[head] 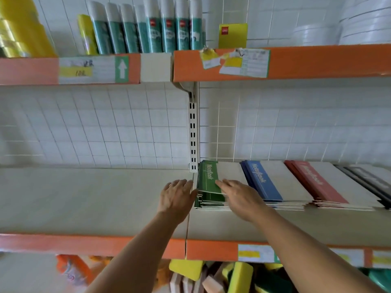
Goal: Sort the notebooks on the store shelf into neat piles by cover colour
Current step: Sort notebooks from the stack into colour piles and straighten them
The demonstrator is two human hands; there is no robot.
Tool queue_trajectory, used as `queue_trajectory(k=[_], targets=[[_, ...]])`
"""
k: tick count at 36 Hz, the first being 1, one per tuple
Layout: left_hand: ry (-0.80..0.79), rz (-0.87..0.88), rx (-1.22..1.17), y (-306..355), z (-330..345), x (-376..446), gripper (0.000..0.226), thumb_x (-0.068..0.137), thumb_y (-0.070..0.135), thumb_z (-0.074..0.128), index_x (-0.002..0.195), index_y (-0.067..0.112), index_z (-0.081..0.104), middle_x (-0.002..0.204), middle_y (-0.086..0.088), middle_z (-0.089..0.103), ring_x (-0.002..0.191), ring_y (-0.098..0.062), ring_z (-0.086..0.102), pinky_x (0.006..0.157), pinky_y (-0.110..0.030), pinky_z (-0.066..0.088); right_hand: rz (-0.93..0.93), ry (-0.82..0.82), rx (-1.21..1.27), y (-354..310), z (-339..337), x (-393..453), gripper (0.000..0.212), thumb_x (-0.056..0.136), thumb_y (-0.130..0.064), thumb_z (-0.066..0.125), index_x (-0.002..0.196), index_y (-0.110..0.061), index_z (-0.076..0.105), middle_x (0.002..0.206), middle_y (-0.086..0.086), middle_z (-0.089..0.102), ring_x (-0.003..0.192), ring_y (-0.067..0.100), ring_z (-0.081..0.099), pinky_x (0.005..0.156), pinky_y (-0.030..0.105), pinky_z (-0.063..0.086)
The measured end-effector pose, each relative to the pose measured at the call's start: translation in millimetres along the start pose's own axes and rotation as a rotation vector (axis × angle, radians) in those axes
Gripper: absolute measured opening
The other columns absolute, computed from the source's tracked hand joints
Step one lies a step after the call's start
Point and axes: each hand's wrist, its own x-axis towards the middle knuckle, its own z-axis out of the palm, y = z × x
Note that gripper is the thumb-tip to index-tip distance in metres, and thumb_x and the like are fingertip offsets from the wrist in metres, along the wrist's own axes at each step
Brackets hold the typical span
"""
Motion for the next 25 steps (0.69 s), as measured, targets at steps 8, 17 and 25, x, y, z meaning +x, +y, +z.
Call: queue_trajectory(k=[8, 17, 25], targets=[[0.047, -0.041, -0.063, -6, 3, 5, 0.032, 0.101, 0.027, 0.035, 0.123, 0.020, 0.057, 0.127, 0.002, 0.060, 0.121, -0.020, 0.051, 0.097, -0.029, 0.036, -0.002, -0.076, 0.022, 5, 2, 7, 0.066, 0.095, -0.059, 0.035, 0.148, -0.021, 0.029, 0.151, 0.001, 0.033, 0.135, 0.019, 0.036, 0.106, 0.036, 0.038], [0.031, -0.001, -0.054, 4, 1, 6, 0.037, 0.102, 0.036, 0.033, 0.131, 0.024, 0.052, 0.135, 0.006, 0.054, 0.126, -0.016, 0.047, 0.100, -0.028, 0.035, 0.062, -0.042, -0.006, 16, -6, -4, 0.062, 0.097, -0.056, 0.032, 0.148, -0.020, 0.030, 0.153, 0.002, 0.030, 0.136, 0.021, 0.035, 0.106, 0.038, 0.037], [0.042, 0.021, -0.103, 45, -5, 7, 0.027, 0.099, 0.032, 0.038, 0.114, 0.020, 0.057, 0.122, 0.004, 0.060, 0.113, -0.019, 0.053, 0.088, -0.030, 0.039, 0.179, 0.028, -0.022, 55, -23, -48, 0.059, 0.097, -0.054, 0.035, 0.146, -0.021, 0.032, 0.150, 0.000, 0.036, 0.133, 0.019, 0.039, 0.102, 0.037, 0.041]])
